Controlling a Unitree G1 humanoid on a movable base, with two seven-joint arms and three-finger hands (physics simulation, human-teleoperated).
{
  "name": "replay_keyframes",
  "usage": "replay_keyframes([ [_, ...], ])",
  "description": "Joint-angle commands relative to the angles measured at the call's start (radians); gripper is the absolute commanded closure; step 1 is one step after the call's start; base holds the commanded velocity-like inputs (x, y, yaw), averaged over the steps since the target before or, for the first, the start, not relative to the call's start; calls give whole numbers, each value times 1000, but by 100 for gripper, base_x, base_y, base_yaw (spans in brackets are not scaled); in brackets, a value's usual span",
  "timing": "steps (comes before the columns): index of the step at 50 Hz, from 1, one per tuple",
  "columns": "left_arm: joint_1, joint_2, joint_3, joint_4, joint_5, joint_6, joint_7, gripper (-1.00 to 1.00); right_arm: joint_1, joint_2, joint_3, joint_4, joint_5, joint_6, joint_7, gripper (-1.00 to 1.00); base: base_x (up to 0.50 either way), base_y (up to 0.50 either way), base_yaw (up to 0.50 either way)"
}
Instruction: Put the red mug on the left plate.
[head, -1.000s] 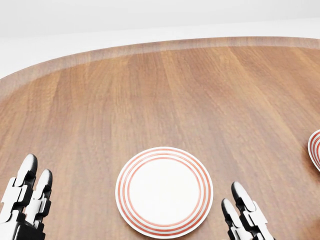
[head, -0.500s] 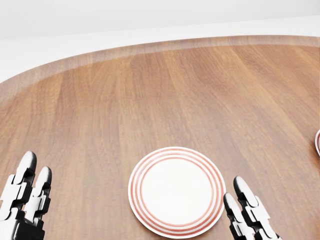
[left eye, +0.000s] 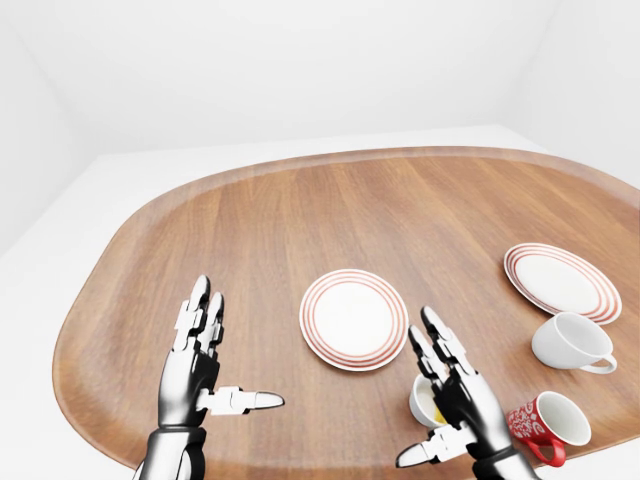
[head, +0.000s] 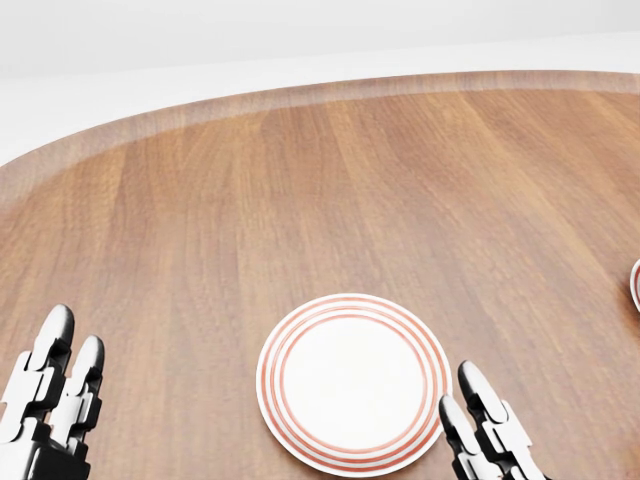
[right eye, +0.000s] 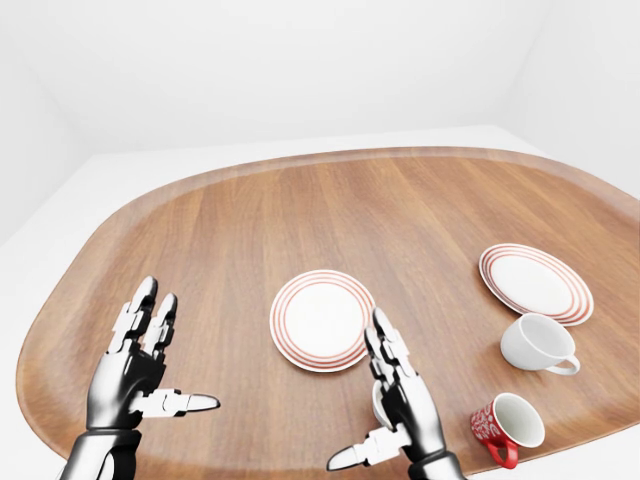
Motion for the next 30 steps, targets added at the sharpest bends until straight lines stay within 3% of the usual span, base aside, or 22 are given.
replay_keyframes([
  [1,1,-1,-1,1,2,0,-1,-100,11,-6,7,7,-4,0,-35,-100,0,0,0],
  [6,-4,1,-3,1,8,0,4,-100,-31,32,-58,61,-162,0,-131,-100,0,0,0],
  [9,-12,2,-5,2,10,0,9,-100,-13,97,-107,62,-405,0,-281,-100,0,0,0],
  [10,-12,2,-6,2,10,0,10,-100,-11,97,-106,61,-412,0,-288,-100,0,0,0],
  [15,-36,7,-19,-2,32,0,29,-100,-3,220,-205,39,-932,0,-629,-100,0,0,0],
  [16,-40,10,-22,0,35,0,34,-100,-249,184,-327,-410,-882,34,-187,-100,0,0,0],
  [17,-43,11,-24,1,36,0,37,-100,-362,122,-340,-484,-956,175,-92,-100,0,0,0],
  [18,-45,12,-25,1,35,0,40,-100,-431,78,-308,-506,-1118,175,-60,-100,0,0,0],
  [20,-46,14,-26,0,32,0,45,-100,-441,43,-275,-508,-1217,175,-63,-100,0,0,0],
  [21,-47,15,-25,-3,30,0,48,-100,-545,-47,-364,-504,-1172,175,14,-100,0,0,0],
  [23,-48,16,-25,-6,29,0,50,-100,-568,-102,-391,-519,-1184,175,49,-100,0,0,0],
  [30,-59,18,-24,-13,29,0,59,-100,-596,-220,-497,-455,-1292,175,171,-100,0,0,0],
])
